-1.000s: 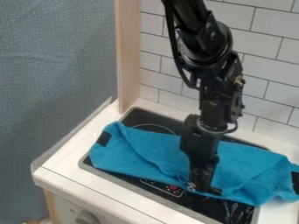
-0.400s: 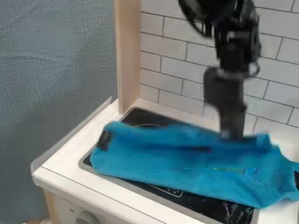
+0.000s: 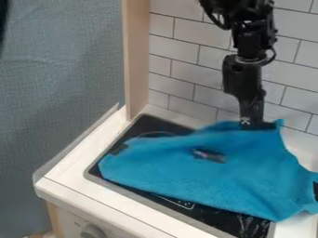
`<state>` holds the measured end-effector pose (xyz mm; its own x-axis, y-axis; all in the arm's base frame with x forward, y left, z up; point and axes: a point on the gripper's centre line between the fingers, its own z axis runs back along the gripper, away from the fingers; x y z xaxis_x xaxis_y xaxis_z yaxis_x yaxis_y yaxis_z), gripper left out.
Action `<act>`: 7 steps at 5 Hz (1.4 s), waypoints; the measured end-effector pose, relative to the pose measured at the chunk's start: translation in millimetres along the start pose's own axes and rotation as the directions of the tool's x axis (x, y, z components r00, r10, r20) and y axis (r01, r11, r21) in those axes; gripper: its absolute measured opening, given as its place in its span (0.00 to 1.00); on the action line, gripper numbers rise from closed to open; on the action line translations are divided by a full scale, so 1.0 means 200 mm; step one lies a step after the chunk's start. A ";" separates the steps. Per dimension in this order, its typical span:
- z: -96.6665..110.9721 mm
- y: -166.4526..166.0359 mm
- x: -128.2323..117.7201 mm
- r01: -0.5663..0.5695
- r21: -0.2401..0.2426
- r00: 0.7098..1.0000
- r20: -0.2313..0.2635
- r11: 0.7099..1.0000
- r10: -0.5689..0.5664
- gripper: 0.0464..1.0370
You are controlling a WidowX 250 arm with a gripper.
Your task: Unfolding the cloth from the bottom right to the top left.
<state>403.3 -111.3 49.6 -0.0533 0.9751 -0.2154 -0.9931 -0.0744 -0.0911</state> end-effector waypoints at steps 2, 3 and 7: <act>-0.14 -0.13 0.06 0.031 -0.077 0.999 0.030 0.997 -0.029 0.01; -0.19 -0.16 0.09 0.036 -0.085 0.998 0.060 0.996 -0.031 0.01; -0.28 -0.17 0.13 0.042 -0.066 0.994 0.100 0.997 -0.035 0.44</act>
<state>441.2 -94.3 -6.7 -0.0286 0.9931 -0.1141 -0.9854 -0.0471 -0.1636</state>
